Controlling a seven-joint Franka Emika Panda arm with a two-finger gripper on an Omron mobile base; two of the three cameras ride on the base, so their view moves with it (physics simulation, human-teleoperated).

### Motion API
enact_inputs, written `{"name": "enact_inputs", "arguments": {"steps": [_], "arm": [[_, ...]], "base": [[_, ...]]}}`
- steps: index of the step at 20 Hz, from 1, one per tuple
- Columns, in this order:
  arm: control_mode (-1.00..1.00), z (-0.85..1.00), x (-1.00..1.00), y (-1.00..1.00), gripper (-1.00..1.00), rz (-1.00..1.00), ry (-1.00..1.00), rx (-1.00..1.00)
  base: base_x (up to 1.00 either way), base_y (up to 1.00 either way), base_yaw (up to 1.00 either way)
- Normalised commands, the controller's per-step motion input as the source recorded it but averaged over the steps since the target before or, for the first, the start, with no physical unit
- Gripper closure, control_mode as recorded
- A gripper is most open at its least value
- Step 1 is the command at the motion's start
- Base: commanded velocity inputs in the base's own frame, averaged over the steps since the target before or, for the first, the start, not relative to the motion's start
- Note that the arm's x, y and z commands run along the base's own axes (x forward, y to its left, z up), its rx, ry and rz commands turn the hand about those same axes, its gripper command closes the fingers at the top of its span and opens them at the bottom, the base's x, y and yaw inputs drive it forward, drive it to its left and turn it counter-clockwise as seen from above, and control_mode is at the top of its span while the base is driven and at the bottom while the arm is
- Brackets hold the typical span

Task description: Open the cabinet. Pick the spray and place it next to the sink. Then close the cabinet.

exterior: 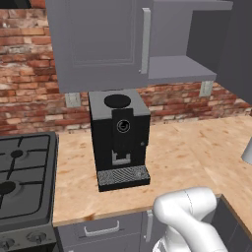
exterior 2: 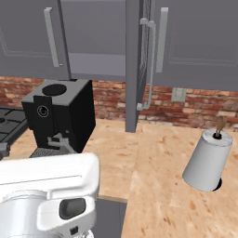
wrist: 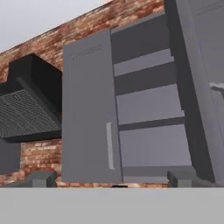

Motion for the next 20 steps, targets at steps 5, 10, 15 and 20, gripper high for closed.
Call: {"name": "enact_inputs", "arguments": {"steps": [5,10,15,20], "arm": [[-1.00,-0.02,0.18,-0.57,-1.00,0.39,0.00,0.05],[-1.00,-0.02,0.40,-0.53,-1.00,0.37,0.00,0.03],[-1.00,-0.07,0.39,-0.29,-1.00,0.21,0.00,0.00],[-1.00,-0.33,0.26,0.00,-1.00,0.04,0.00,0.00]], "base": [[0.00,0.00,0.00],[0.00,0.00,0.00],[0.00,0.00,0.00],[0.00,0.00,0.00]]}}
